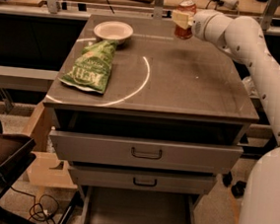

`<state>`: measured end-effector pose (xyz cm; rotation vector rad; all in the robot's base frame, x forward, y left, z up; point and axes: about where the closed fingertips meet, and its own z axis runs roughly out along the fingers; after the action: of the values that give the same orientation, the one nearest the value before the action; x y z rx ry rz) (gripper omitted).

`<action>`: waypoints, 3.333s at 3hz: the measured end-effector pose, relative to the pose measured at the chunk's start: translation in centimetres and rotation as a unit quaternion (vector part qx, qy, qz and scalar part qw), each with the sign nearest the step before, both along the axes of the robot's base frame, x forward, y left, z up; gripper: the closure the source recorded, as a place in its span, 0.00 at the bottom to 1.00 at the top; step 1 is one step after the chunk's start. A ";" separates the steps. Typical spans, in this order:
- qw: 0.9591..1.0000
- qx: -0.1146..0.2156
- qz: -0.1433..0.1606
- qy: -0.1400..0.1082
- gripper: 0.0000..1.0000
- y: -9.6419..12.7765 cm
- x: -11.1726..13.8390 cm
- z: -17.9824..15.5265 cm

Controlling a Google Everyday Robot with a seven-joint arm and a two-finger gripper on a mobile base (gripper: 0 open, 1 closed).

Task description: Place coke can into bottom drawer

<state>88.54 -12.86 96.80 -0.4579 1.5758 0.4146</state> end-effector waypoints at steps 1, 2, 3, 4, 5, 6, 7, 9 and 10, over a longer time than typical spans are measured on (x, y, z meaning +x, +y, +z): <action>0.999 -0.040 -0.006 -0.019 1.00 -0.7 -4.0 5.5; 0.998 -0.060 -0.003 -0.024 1.00 -0.6 -7.9 7.6; 0.997 -0.067 -0.004 -0.030 1.00 -0.6 -13.0 8.6; 0.997 -0.064 -0.021 -0.040 1.00 -0.8 -18.6 9.2; 0.996 -0.064 -0.047 -0.030 1.00 -1.3 -24.6 7.8; 0.996 -0.070 -0.054 -0.011 1.00 -0.6 -29.3 5.2; 0.997 -0.055 -0.050 0.003 1.00 -0.6 -32.3 2.0; 0.999 -0.020 -0.033 0.026 1.00 -5.2 -38.1 -4.5; 0.999 -0.004 -0.003 0.044 1.00 -8.0 -40.4 -7.5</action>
Offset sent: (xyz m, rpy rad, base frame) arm -0.1318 -0.0079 0.0987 -0.1732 -0.0548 -0.0013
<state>48.19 -20.89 89.26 -0.4456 1.6648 0.4290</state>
